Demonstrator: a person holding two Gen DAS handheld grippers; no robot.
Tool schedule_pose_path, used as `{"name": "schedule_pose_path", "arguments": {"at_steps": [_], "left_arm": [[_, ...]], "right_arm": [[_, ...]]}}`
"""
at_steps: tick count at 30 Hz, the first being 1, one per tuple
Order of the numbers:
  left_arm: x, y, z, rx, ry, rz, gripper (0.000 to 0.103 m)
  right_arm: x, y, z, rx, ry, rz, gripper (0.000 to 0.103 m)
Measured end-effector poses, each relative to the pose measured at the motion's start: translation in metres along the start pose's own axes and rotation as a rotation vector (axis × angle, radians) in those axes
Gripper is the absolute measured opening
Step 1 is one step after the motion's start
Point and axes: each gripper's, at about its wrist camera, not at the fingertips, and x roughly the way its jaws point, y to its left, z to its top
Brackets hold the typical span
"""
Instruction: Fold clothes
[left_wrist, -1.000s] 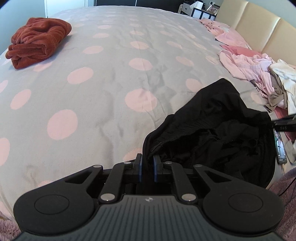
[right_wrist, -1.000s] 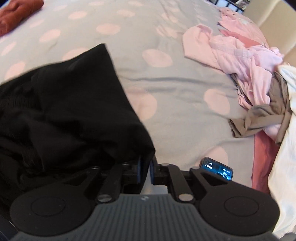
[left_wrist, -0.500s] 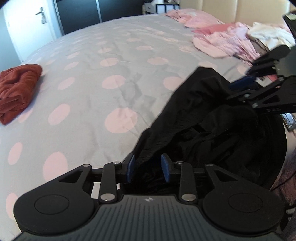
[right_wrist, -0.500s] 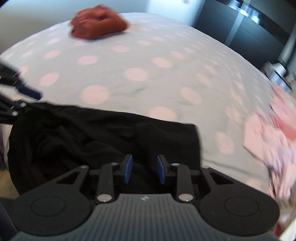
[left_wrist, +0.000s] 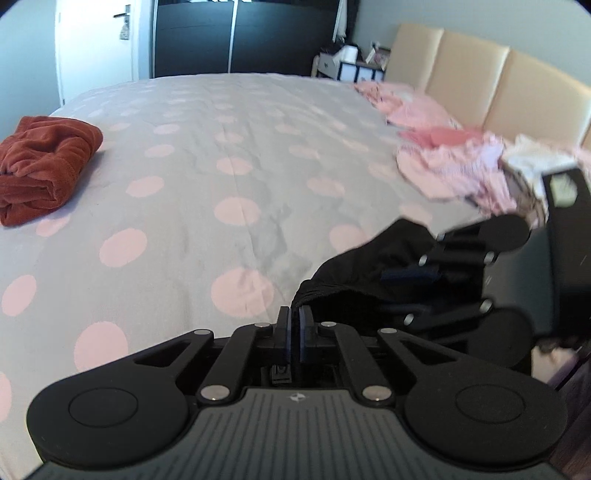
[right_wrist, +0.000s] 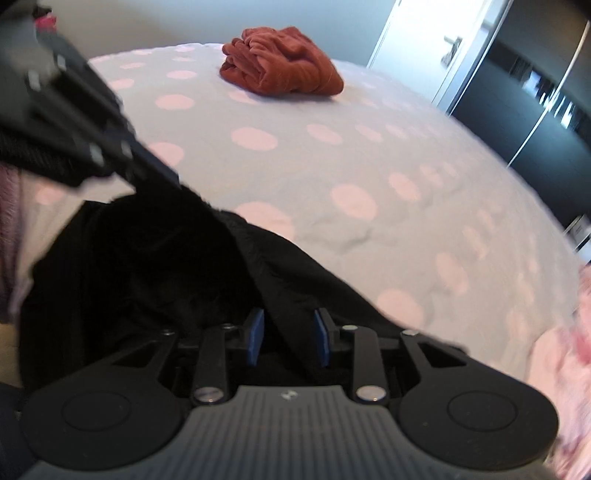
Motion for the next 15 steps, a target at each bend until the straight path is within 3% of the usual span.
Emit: {"name": "schedule_pose_path", "arguments": {"at_steps": [4, 7, 11, 13, 15], "left_arm": [[-0.013, 0.006, 0.01, -0.064, -0.054, -0.033, 0.002], [-0.018, 0.004, 0.014, -0.064, -0.076, -0.05, 0.002], [-0.023, -0.003, 0.017, -0.049, -0.096, -0.069, 0.0], [-0.029, -0.005, 0.018, -0.039, -0.113, -0.06, 0.0], [-0.031, -0.005, 0.019, -0.035, -0.111, -0.062, 0.0]], "right_arm": [[0.002, 0.001, -0.006, -0.057, 0.026, -0.103, 0.03], [-0.003, -0.004, -0.015, -0.078, 0.038, -0.197, 0.025], [-0.011, -0.019, -0.028, -0.048, 0.072, -0.247, 0.021], [-0.014, -0.025, -0.031, -0.037, 0.092, -0.277, 0.017], [-0.021, -0.032, -0.032, -0.016, 0.075, -0.298, 0.004]]}}
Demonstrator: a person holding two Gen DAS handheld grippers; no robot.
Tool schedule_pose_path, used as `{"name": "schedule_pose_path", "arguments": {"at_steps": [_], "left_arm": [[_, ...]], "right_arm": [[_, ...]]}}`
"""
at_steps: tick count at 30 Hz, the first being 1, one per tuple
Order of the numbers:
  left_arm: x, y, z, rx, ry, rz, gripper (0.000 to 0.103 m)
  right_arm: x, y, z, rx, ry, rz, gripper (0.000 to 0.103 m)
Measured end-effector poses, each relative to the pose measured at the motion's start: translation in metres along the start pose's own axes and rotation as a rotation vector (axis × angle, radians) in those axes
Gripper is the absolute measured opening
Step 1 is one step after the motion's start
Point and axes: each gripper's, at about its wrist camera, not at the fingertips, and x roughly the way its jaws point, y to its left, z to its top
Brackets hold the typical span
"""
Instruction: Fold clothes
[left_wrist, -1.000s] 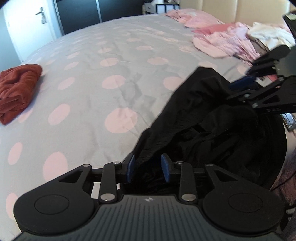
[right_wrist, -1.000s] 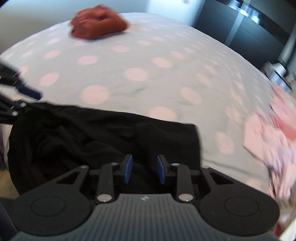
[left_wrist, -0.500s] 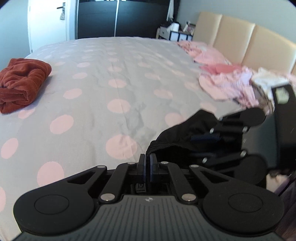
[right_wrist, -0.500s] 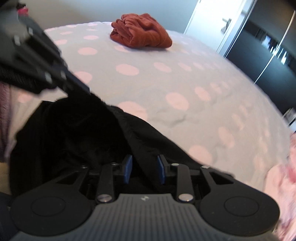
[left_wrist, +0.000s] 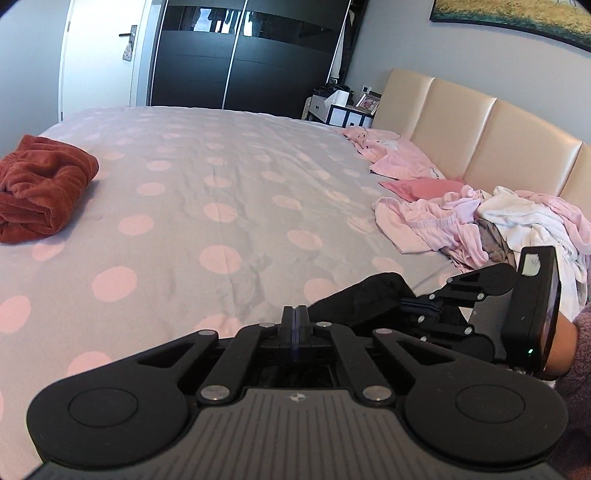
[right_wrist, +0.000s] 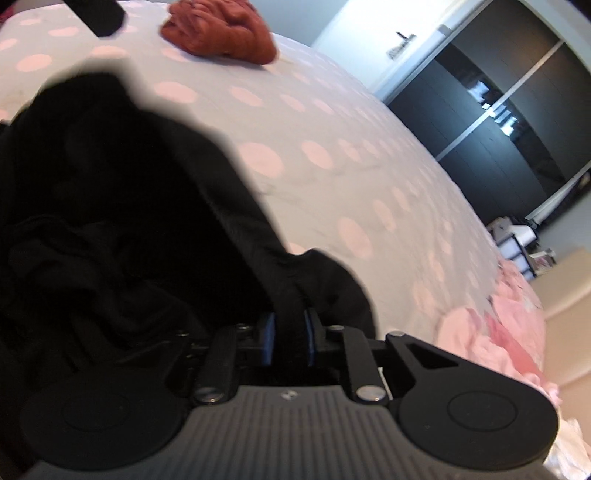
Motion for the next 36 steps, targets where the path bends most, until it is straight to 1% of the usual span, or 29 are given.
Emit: {"name": "schedule_pose_path", "arguments": {"at_steps": [4, 6, 8, 9, 10, 12, 14, 16, 20, 21, 23, 25, 27, 29, 30, 31, 33, 35, 36], "left_arm": [[-0.001, -0.005, -0.004, 0.018, 0.026, -0.009, 0.0], [-0.003, -0.008, -0.01, 0.031, 0.038, 0.004, 0.0], [-0.005, -0.011, -0.018, 0.044, 0.051, 0.022, 0.008], [-0.006, -0.012, -0.022, 0.038, 0.06, 0.023, 0.02], [-0.006, -0.012, -0.026, 0.029, 0.069, 0.016, 0.027], [-0.006, -0.015, -0.035, 0.019, 0.088, -0.004, 0.028], [-0.002, -0.022, -0.043, 0.036, 0.117, -0.026, 0.032], [0.004, -0.03, -0.05, 0.053, 0.144, -0.048, 0.045], [0.025, -0.046, -0.06, 0.067, 0.202, -0.088, 0.049], [0.032, -0.049, -0.061, 0.063, 0.218, -0.096, 0.051], [0.048, -0.056, -0.064, 0.048, 0.251, -0.115, 0.053], [0.065, -0.062, -0.067, 0.052, 0.286, -0.106, 0.053], [0.081, -0.067, -0.072, 0.048, 0.332, -0.092, 0.053], [0.093, -0.07, -0.075, 0.031, 0.352, -0.106, 0.053], [0.099, -0.072, -0.075, 0.03, 0.356, -0.107, 0.048], [0.104, -0.074, -0.075, 0.03, 0.36, -0.108, 0.027], [0.113, -0.074, -0.073, 0.032, 0.372, -0.119, 0.006], [0.116, -0.07, -0.07, 0.02, 0.359, -0.101, 0.001], [0.115, -0.066, -0.066, 0.013, 0.347, -0.09, 0.0]], "right_arm": [[-0.012, -0.012, 0.003, 0.014, -0.018, -0.037, 0.003], [-0.017, -0.018, 0.006, 0.012, -0.019, -0.059, 0.003], [-0.023, -0.026, 0.01, 0.009, -0.028, -0.1, 0.002], [-0.024, -0.03, 0.012, 0.01, -0.027, -0.123, 0.002], [-0.026, -0.034, 0.015, 0.011, -0.025, -0.145, 0.002], [-0.03, -0.044, 0.014, 0.026, -0.011, -0.196, 0.002], [-0.027, -0.062, 0.013, 0.051, 0.012, -0.24, 0.002], [-0.024, -0.082, 0.01, 0.085, 0.035, -0.285, 0.002], [-0.015, -0.118, -0.004, 0.114, 0.085, -0.379, 0.002], [-0.012, -0.127, -0.009, 0.122, 0.099, -0.397, 0.002], [-0.007, -0.141, -0.02, 0.149, 0.121, -0.418, 0.002], [-0.002, -0.152, -0.032, 0.173, 0.135, -0.446, 0.002], [0.002, -0.161, -0.045, 0.199, 0.149, -0.483, 0.002], [0.005, -0.168, -0.058, 0.243, 0.158, -0.489, 0.002], [0.007, -0.172, -0.064, 0.266, 0.16, -0.484, 0.002], [0.008, -0.172, -0.07, 0.28, 0.162, -0.48, 0.002], [0.014, -0.172, -0.08, 0.306, 0.167, -0.469, 0.002], [0.018, -0.171, -0.083, 0.317, 0.165, -0.452, 0.002], [0.021, -0.17, -0.083, 0.322, 0.163, -0.443, 0.003]]}}
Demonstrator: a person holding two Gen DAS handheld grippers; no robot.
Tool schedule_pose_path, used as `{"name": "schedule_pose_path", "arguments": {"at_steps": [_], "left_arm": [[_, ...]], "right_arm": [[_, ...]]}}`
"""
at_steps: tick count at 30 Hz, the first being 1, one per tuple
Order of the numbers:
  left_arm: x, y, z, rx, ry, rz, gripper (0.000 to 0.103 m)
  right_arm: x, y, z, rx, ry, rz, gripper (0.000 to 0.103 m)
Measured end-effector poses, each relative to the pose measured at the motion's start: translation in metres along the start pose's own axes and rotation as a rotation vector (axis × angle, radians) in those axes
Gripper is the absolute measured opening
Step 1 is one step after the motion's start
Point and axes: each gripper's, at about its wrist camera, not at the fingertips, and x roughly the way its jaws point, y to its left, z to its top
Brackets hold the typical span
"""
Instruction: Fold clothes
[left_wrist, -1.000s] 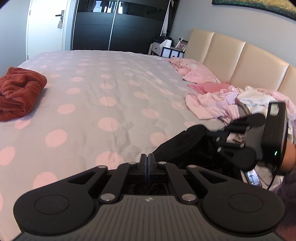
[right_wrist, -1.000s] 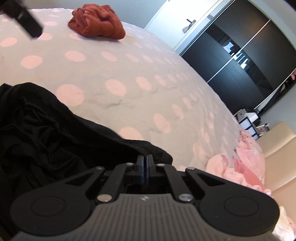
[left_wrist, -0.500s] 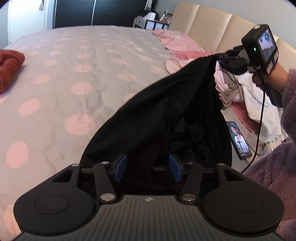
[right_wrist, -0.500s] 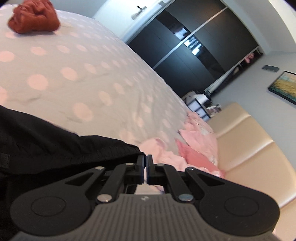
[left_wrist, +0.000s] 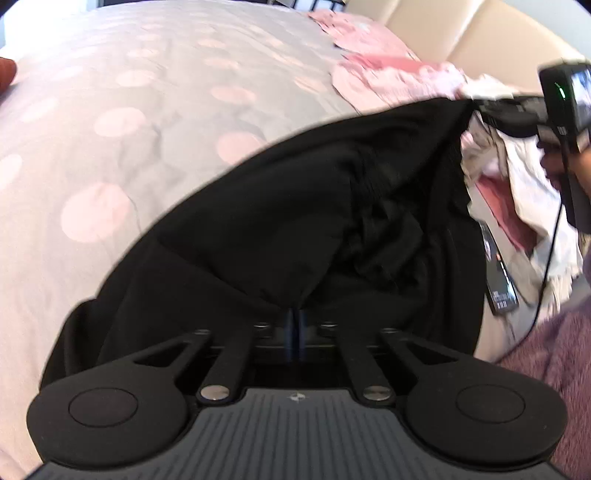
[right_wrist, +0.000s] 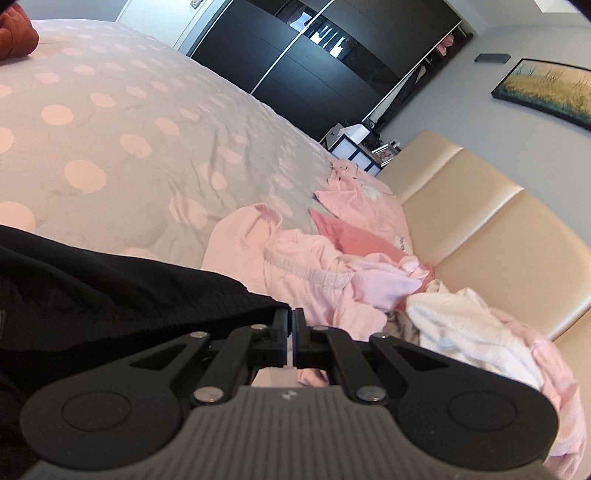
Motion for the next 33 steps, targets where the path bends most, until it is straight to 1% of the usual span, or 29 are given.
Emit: {"name": "schedule_pose_path", "arguments": {"at_steps": [3, 5, 7, 10, 13, 15, 18, 21, 22, 24, 26, 29, 30, 31, 33], "left_arm": [[-0.016, 0.012, 0.009, -0.017, -0.058, 0.04, 0.0], [-0.034, 0.025, 0.017, -0.031, -0.1, 0.072, 0.0], [-0.053, 0.042, 0.027, -0.073, -0.141, 0.096, 0.0], [-0.089, 0.061, 0.046, -0.081, -0.237, 0.14, 0.0], [-0.129, 0.076, 0.06, -0.088, -0.335, 0.169, 0.0], [-0.143, 0.085, 0.068, -0.073, -0.342, 0.171, 0.0], [-0.127, 0.1, 0.069, -0.06, -0.233, 0.143, 0.0], [-0.086, 0.11, 0.057, -0.045, -0.118, 0.173, 0.0], [-0.072, 0.113, 0.05, -0.036, -0.09, 0.193, 0.0], [-0.052, 0.123, 0.041, -0.046, -0.06, 0.234, 0.0], [-0.036, 0.131, 0.035, -0.068, -0.049, 0.251, 0.0], [-0.038, 0.138, 0.032, -0.103, -0.049, 0.27, 0.012], [-0.042, 0.134, 0.033, -0.082, -0.06, 0.275, 0.023], [-0.046, 0.129, 0.034, -0.06, -0.072, 0.28, 0.038], [-0.055, 0.119, 0.037, -0.005, -0.103, 0.289, 0.053]], "right_arm": [[0.0, 0.0, 0.0, 0.012, -0.007, 0.019, 0.003], [0.001, -0.001, 0.0, 0.026, -0.007, 0.037, 0.003], [-0.001, -0.004, 0.0, 0.045, -0.005, 0.069, 0.003], [-0.008, -0.007, 0.003, 0.066, -0.004, 0.121, 0.003], [-0.025, -0.011, 0.013, 0.105, -0.027, 0.197, 0.003], [-0.037, -0.009, 0.02, 0.109, -0.045, 0.251, 0.003], [-0.036, 0.002, 0.025, 0.097, -0.033, 0.315, 0.003], [-0.023, 0.018, 0.022, 0.083, 0.016, 0.349, 0.003], [-0.017, 0.023, 0.02, 0.083, 0.034, 0.356, 0.003], [-0.008, 0.031, 0.017, 0.084, 0.061, 0.364, 0.003], [0.0, 0.039, 0.016, 0.081, 0.075, 0.367, 0.003], [0.009, 0.048, 0.02, 0.061, 0.085, 0.358, 0.003], [0.012, 0.05, 0.021, 0.06, 0.09, 0.354, 0.004], [0.014, 0.051, 0.022, 0.059, 0.095, 0.355, 0.007], [0.014, 0.053, 0.024, 0.053, 0.1, 0.359, 0.009]]}}
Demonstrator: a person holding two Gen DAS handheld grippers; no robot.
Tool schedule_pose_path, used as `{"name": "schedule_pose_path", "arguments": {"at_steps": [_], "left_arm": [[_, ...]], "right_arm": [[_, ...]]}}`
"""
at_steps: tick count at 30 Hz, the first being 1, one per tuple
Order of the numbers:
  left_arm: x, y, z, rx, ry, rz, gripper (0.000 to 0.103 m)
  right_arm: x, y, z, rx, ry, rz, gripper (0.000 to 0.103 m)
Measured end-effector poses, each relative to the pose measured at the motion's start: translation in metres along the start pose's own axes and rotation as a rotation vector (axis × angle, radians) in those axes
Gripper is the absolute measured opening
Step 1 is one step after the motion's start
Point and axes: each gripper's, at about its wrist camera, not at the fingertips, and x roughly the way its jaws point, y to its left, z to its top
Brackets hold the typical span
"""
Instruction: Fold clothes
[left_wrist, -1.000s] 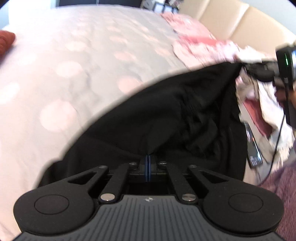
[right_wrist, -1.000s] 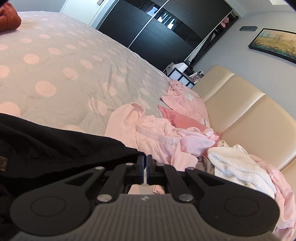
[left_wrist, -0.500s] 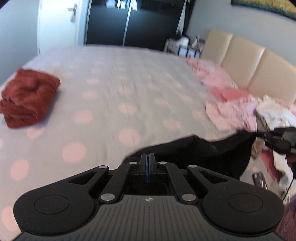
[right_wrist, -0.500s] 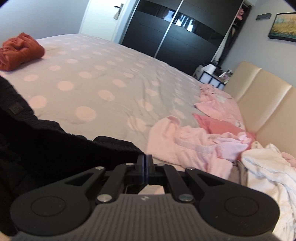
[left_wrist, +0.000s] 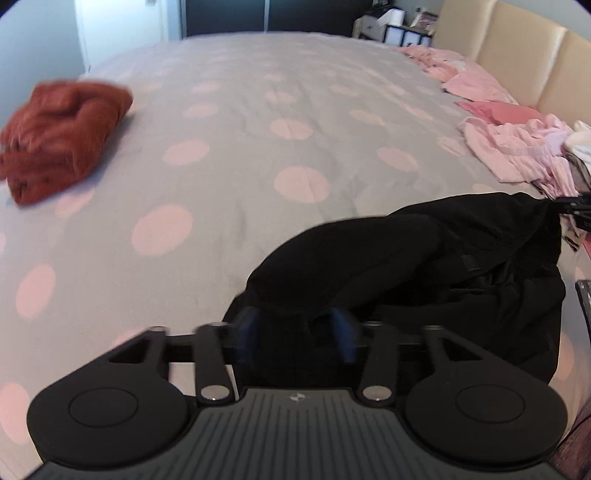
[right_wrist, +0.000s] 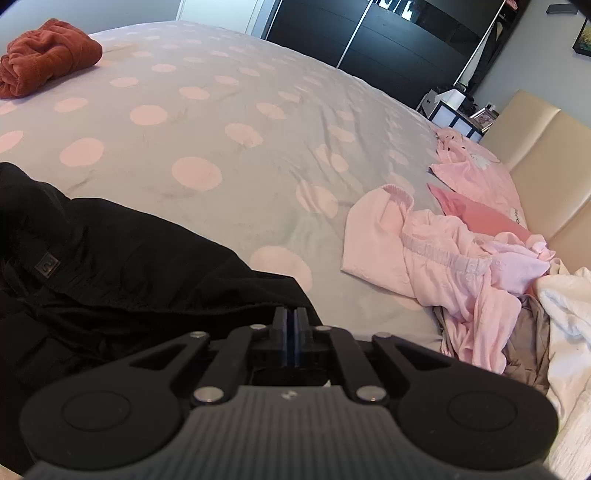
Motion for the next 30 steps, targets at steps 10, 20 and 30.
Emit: {"name": "schedule_pose_path", "arguments": {"at_steps": [10, 20, 30], "left_arm": [[0.016, -0.04, 0.012, 0.159, -0.005, -0.03, 0.053], [0.041, -0.03, 0.016, 0.062, 0.037, -0.107, 0.008], [0.028, 0.01, 0.027, -0.193, -0.018, -0.235, 0.001]], "right_arm": [[-0.026, 0.031, 0.014, -0.134, -0.058, 0.014, 0.039], [-0.043, 0.106, 0.012, -0.148, -0.139, 0.463, 0.036], [-0.033, 0.162, 0.009, -0.3, -0.126, 0.577, 0.004]]}}
